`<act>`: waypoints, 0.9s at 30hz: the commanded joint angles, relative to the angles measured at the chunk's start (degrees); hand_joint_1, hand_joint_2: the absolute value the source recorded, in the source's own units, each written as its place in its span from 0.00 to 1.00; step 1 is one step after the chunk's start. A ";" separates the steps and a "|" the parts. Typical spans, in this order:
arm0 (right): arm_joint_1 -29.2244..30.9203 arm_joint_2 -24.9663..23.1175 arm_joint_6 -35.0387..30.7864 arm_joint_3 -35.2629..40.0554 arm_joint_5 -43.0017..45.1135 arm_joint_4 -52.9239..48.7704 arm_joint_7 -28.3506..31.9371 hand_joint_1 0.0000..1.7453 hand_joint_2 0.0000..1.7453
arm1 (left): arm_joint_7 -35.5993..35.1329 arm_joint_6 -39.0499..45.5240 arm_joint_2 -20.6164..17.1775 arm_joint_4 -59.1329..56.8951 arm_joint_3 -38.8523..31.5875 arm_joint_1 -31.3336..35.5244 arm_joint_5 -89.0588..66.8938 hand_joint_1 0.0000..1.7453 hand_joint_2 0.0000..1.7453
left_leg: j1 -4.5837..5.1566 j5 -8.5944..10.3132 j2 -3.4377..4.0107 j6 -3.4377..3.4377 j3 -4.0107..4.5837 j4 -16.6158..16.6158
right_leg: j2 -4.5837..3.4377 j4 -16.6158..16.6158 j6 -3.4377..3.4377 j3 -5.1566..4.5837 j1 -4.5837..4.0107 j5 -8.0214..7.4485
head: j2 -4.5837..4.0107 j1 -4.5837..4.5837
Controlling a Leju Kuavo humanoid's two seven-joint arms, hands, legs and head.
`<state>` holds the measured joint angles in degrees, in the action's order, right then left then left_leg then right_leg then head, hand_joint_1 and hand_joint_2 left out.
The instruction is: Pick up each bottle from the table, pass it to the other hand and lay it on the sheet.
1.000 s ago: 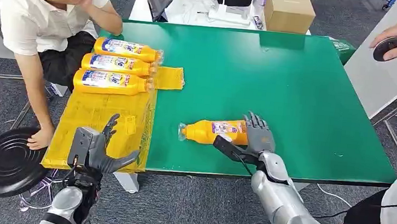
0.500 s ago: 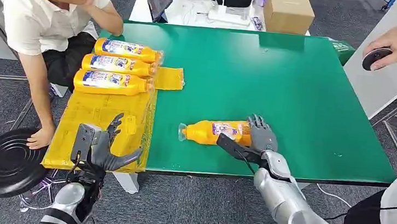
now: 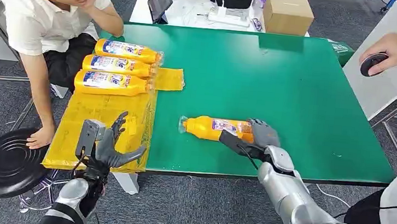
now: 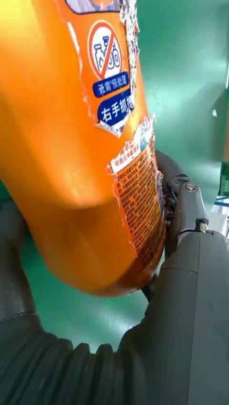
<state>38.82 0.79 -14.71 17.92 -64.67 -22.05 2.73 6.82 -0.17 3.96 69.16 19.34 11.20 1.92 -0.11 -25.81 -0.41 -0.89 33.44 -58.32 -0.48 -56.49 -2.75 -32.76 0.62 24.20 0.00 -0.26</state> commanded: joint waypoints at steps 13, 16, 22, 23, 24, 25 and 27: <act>-7.52 -5.33 8.33 -18.52 26.46 -1.59 24.17 1.00 1.00 | 3.53 0.21 -1.59 3.16 0.04 -4.72 7.54 0.00 1.00 | -0.06 -0.05 0.20 0.08 -0.20 0.12 | -0.09 0.12 0.11 0.19 -0.08 0.00 | 0.00 0.00; -8.71 -7.14 11.33 -18.32 33.40 -6.28 28.70 1.00 1.00 | 2.30 -8.30 -1.85 7.16 -0.81 -8.59 22.28 0.00 1.00 | -0.07 -0.08 0.30 0.10 -0.14 0.10 | -0.19 0.08 0.12 0.08 -0.08 -0.01 | 0.00 0.00; -9.63 -7.96 10.73 -17.13 36.59 -9.15 29.03 1.00 1.00 | 3.56 -6.97 -1.44 10.08 0.50 -8.74 22.60 0.00 1.00 | -0.01 -0.05 0.15 0.06 0.25 0.02 | -0.05 -0.06 0.07 -0.24 -0.02 0.03 | 0.00 -0.02; -9.71 -8.05 11.08 -17.31 37.60 -9.29 29.71 1.00 1.00 | 3.53 -7.45 -1.40 9.82 0.51 -8.62 23.63 0.00 1.00 | -0.02 -0.04 0.09 0.05 0.28 0.01 | -0.02 -0.05 0.07 -0.24 -0.03 0.02 | 0.00 -0.02; -9.67 -8.40 11.33 -16.58 38.88 -9.50 30.58 1.00 1.00 | 3.55 -8.04 -1.57 9.93 0.98 -8.47 24.82 0.00 1.00 | -0.02 -0.06 0.06 0.06 0.25 0.02 | 0.02 -0.05 0.09 -0.21 -0.03 0.05 | 0.00 -0.02; -9.80 -9.34 11.27 -16.02 39.64 -10.08 31.15 1.00 1.00 | 3.63 -8.15 -1.59 10.25 1.42 -8.38 24.97 0.00 1.00 | -0.02 -0.05 0.03 0.06 0.29 0.02 | 0.00 -0.04 0.08 -0.23 -0.03 0.03 | 0.00 0.00; -10.52 -10.44 11.42 -14.74 40.14 -11.29 31.30 1.00 1.00 | 3.54 -8.48 -1.54 10.87 2.19 -8.49 25.35 0.00 1.00 | 0.00 -0.04 0.06 0.04 0.35 0.02 | -0.05 -0.04 0.05 -0.27 0.00 0.01 | 0.00 0.00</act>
<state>28.53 -6.27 -4.02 2.86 -27.08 -30.10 32.61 10.78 -7.65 3.85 78.49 19.56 2.20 25.55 -0.11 -25.83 -0.45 -0.88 33.81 -58.31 -0.47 -56.52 -2.75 -33.02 0.63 24.20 0.00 -0.26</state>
